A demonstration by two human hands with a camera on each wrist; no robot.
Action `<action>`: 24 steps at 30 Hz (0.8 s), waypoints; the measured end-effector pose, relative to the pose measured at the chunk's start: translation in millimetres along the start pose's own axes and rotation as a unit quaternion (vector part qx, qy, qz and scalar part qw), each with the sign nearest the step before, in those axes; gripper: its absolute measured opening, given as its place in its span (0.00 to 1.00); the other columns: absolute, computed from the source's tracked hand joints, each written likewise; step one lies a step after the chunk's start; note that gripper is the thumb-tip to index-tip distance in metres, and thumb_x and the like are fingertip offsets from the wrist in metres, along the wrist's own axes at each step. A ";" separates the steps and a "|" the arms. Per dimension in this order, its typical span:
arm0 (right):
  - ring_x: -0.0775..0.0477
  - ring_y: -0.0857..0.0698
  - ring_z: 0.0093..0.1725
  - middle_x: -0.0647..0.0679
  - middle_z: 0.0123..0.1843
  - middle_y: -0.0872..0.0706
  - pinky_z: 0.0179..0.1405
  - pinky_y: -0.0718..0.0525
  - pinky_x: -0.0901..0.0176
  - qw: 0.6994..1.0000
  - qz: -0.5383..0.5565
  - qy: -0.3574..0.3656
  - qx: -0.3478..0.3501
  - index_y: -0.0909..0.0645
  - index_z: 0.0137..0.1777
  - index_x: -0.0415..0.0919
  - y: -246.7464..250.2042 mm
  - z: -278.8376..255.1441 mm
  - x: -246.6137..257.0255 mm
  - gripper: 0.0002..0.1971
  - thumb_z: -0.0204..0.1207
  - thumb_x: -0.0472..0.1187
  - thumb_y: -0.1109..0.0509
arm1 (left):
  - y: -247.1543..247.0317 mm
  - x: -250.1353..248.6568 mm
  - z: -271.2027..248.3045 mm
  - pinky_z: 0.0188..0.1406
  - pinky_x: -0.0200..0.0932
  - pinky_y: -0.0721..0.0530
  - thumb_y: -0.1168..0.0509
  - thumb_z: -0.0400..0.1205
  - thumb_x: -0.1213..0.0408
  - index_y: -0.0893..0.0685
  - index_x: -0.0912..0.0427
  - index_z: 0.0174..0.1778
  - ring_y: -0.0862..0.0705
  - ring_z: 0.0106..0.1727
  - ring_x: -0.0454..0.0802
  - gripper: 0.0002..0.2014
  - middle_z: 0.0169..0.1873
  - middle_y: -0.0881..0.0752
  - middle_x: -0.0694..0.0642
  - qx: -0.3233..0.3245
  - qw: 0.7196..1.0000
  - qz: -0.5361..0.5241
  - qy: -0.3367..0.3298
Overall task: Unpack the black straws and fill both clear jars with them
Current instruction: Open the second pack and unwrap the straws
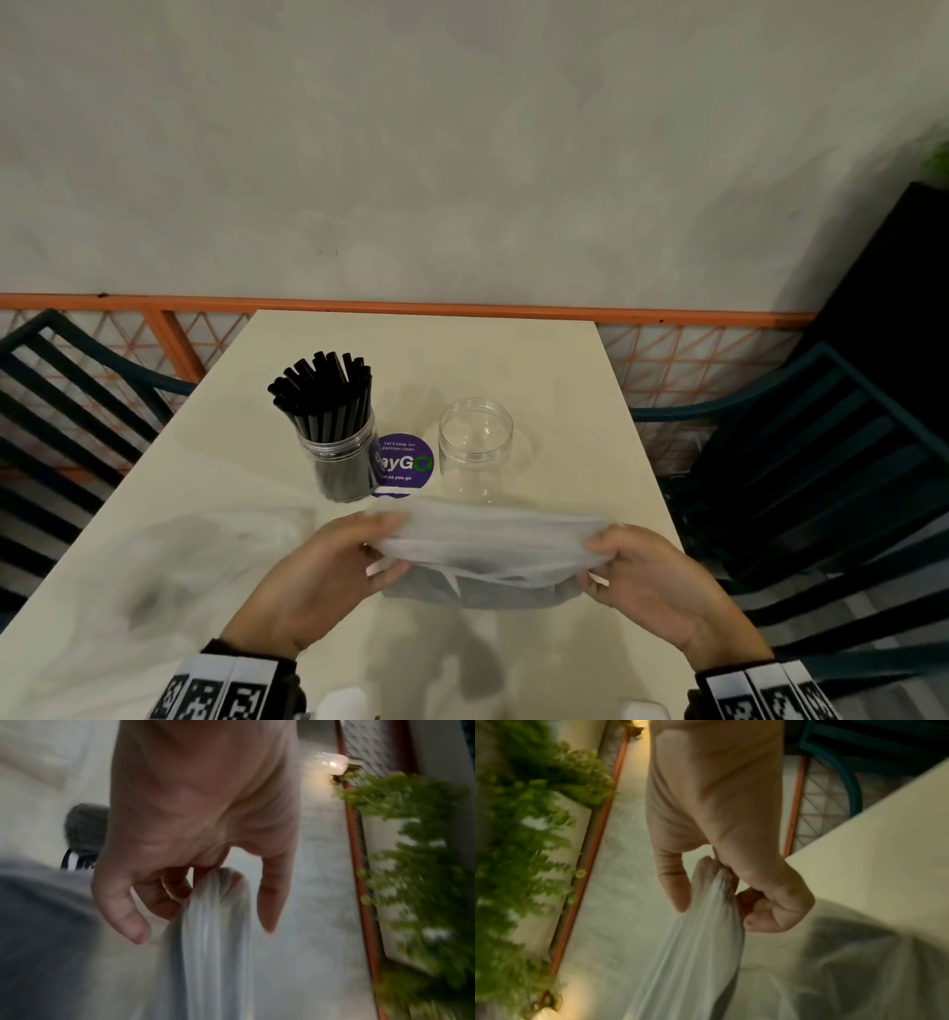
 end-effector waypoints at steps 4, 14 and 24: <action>0.47 0.15 0.42 0.40 0.41 0.12 0.38 0.20 0.58 0.975 -0.150 0.113 -0.119 0.13 0.41 0.36 18.6 -1.5 19.4 0.04 0.74 0.33 0.30 | 2.3 -1.4 -1.4 0.51 0.39 0.17 0.22 0.51 0.57 0.13 0.64 0.50 0.11 0.51 0.49 0.31 0.48 0.08 0.59 -0.049 0.978 0.199 -0.046; 0.48 0.21 0.35 0.47 0.31 0.18 0.33 0.22 0.61 0.910 -0.347 0.176 -0.145 0.25 0.33 0.41 21.1 -13.2 40.8 0.11 0.72 0.34 0.27 | 38.3 -20.5 -15.5 0.43 0.51 0.19 0.24 0.60 0.58 0.16 0.64 0.38 0.17 0.42 0.57 0.17 0.41 0.14 0.62 -0.242 0.905 0.335 -0.105; 0.43 0.13 0.45 0.44 0.42 0.16 0.42 0.15 0.56 0.878 -0.348 0.241 -0.223 0.22 0.47 0.43 9.0 -25.0 45.3 0.13 0.67 0.33 0.23 | 18.2 -7.5 -0.4 0.40 0.45 0.16 0.31 0.76 0.70 0.17 0.69 0.38 0.19 0.38 0.55 0.05 0.33 0.16 0.61 -0.220 0.952 0.174 -0.123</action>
Point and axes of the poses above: each hand's wrist, its own z-axis towards the middle knuckle, its own y-axis out of the back of the hand, x = y × z, the point moved 10 cm from there along z, towards the middle knuckle
